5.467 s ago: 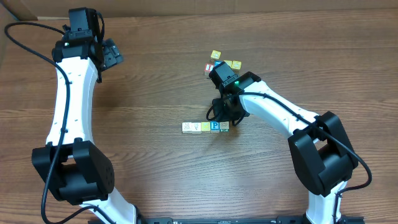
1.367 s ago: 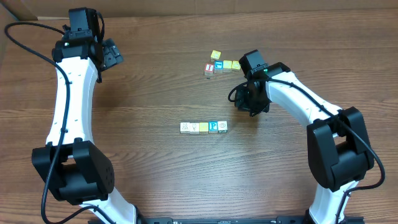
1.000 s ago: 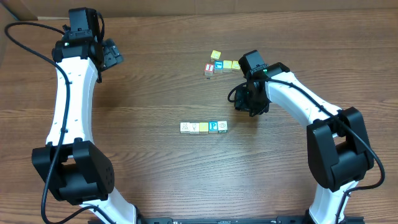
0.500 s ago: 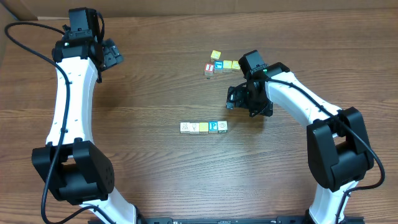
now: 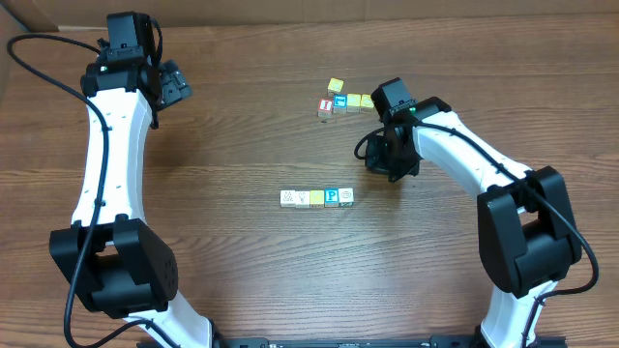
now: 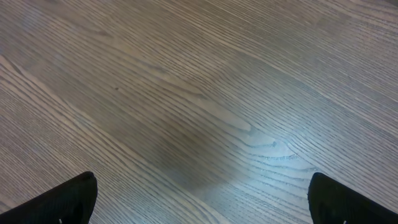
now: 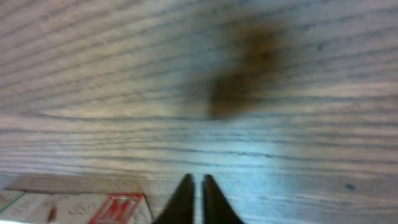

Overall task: Flip 5 blocks
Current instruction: 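Raise the right gripper to hover right of the block cluster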

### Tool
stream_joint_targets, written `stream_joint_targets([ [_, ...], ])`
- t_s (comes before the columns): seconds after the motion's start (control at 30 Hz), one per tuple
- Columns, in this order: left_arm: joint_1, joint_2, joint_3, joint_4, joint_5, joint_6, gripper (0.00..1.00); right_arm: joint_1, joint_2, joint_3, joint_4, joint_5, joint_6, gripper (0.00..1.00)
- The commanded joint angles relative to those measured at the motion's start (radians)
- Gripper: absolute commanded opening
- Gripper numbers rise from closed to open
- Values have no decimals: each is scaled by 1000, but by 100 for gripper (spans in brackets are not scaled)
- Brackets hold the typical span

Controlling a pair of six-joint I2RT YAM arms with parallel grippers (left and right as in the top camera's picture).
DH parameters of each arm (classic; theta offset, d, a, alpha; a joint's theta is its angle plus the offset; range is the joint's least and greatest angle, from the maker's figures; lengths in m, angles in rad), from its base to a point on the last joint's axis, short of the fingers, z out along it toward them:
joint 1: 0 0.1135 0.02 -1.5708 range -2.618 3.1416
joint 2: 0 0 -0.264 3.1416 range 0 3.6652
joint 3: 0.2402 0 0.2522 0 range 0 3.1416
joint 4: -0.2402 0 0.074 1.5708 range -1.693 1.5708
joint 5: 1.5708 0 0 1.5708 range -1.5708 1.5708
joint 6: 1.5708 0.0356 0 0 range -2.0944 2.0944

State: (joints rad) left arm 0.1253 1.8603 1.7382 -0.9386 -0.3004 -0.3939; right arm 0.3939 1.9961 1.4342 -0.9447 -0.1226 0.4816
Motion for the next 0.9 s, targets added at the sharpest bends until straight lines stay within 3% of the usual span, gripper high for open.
stream_joint_targets([
  [0.0, 3, -15, 18, 1, -14, -22, 100, -22, -53, 21, -41, 6, 0, 4],
  [0.27, 3, -15, 18, 1, -14, -22, 100, -64, -130, 21, -158, 10, -64, 4],
  [0.87, 3, -15, 18, 1, -14, -22, 100, -70, -132, 20, -137, 9, -63, 4],
])
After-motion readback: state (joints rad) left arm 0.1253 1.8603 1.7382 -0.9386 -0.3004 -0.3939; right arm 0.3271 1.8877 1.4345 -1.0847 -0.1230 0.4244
